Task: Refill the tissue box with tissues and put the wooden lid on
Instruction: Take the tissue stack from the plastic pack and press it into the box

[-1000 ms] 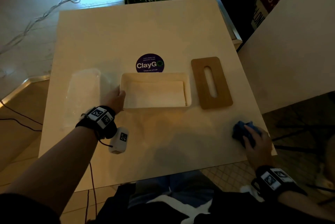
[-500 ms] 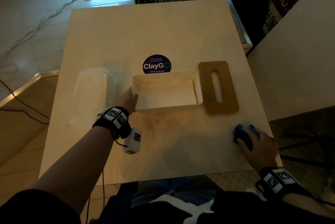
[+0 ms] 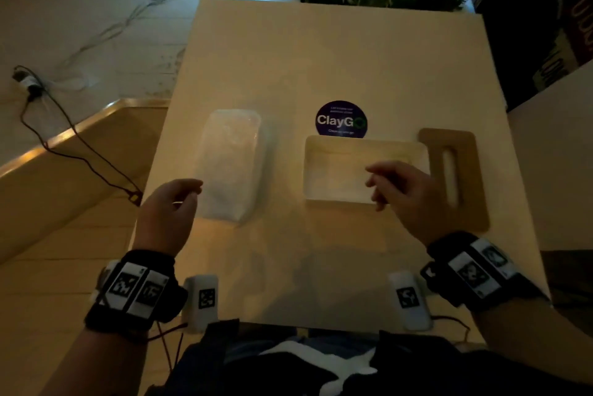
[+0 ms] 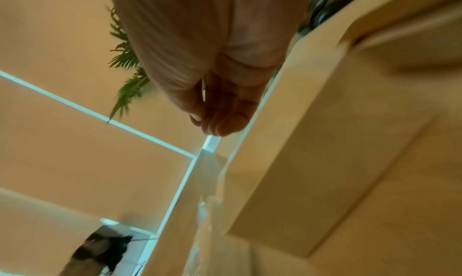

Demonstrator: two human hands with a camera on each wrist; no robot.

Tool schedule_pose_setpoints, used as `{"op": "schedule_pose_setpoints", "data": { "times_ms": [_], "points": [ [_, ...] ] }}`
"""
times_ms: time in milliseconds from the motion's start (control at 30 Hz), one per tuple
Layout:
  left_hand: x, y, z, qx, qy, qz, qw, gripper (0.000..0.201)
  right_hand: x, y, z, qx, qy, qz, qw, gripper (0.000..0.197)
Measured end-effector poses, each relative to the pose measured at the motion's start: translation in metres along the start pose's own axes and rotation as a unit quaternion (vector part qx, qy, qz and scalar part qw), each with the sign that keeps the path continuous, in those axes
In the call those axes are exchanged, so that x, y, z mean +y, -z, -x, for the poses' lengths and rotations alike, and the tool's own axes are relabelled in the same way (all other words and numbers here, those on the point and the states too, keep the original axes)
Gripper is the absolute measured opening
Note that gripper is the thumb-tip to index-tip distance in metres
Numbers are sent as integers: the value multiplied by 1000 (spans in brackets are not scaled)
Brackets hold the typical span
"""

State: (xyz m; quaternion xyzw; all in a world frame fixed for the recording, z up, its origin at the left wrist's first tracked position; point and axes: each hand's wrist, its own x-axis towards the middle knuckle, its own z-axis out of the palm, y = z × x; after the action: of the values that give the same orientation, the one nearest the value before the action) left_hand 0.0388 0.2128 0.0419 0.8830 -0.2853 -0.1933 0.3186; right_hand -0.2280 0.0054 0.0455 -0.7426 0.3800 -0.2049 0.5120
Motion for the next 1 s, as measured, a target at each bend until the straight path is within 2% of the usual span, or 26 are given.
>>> {"op": "schedule_pose_setpoints", "data": {
  "times_ms": [67, 133, 233, 333, 433, 533, 767, 867, 1000],
  "points": [
    [-22, 9, -17, 1, 5, -23, 1000, 23, -19, -48, -25, -32, 13, -19, 999, 17],
    [-36, 13, -33, -22, -20, -47, 998, 24, -31, -98, -44, -51, 13, -29, 998, 18],
    [-43, 9, -55, -77, -86, -95, 989, 26, -34, -161, -58, -55, -57, 0, 997, 34],
    [-38, -6, -70, -116, -142, -109, 977, 29, -23, -194, -63, -53, -133, -7, 990, 41],
    [-28, -23, -79, -156, -192, -126, 961, 31, -14, -206, -67, -6, -175, -50, 983, 38],
    [-19, -33, -83, -142, -226, -151, 952, 32, -9, -209, -73, 39, -199, -78, 976, 27],
    [-12, -49, -81, -155, -254, -189, 936, 29, -6, -209, -76, 49, -269, -183, 944, 10],
    [-10, -54, -80, -139, -257, -188, 938, 24, -5, -205, -77, 51, -268, -190, 943, 12],
    [-8, -59, -79, -123, -269, -199, 934, 28, -10, -200, -77, 54, -227, -124, 964, 14]
  ]
}}
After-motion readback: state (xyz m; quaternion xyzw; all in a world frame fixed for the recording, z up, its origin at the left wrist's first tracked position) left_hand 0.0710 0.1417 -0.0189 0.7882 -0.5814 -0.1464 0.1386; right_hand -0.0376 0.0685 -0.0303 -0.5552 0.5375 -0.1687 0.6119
